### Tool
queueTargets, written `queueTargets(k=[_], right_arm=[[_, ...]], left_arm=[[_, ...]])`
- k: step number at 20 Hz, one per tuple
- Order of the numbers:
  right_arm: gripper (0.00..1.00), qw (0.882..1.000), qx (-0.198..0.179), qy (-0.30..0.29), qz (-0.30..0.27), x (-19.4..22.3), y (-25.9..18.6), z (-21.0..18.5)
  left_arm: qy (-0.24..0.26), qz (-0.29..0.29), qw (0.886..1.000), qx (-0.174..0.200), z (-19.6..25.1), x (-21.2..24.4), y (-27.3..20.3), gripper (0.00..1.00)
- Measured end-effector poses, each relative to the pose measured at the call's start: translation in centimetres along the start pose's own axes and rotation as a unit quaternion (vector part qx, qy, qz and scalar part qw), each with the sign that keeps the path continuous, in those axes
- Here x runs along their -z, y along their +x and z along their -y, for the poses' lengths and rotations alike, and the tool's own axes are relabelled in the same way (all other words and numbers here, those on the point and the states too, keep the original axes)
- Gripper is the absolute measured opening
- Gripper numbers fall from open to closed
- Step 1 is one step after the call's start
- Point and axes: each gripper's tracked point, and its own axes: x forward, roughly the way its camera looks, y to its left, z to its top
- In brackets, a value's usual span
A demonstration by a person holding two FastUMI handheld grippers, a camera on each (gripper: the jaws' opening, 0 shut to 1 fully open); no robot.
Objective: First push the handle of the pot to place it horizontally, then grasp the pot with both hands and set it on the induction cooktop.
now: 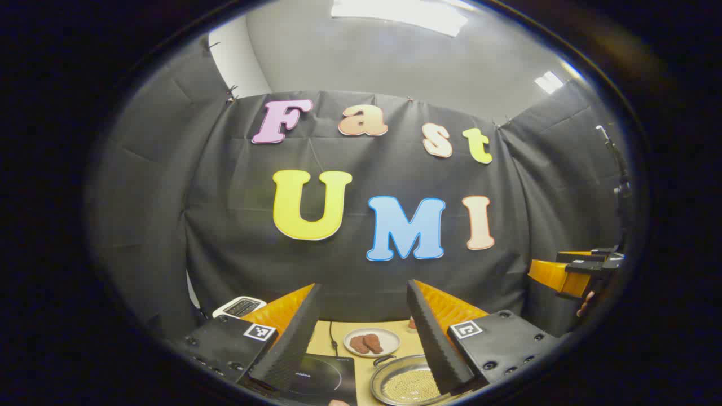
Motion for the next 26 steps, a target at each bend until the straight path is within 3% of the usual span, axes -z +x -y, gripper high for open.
queueTargets(k=[1,3,16,26], right_arm=[[0.92,1.0,-0.001,-0.001,0.0,0.0,0.0,0.0],[0.95,1.0,-0.003,-0.002,-0.001,0.0,0.1,-0.1],[0.95,1.0,-0.008,-0.006,-0.001,0.1,0.0,-0.2],[0.96,0.998,-0.034,-0.012,-0.058,5.3,0.1,-0.8]], left_arm=[[-0.002,0.003,1.0,-0.002,-0.1,-0.2,-0.2,0.99],[-0.001,0.006,1.0,-0.007,-0.4,-0.4,-0.4,0.99],[0.013,0.008,1.0,-0.002,0.1,-0.5,-0.4,0.99],[0.015,-0.009,1.0,0.002,0.6,1.0,-0.2,0.99]])
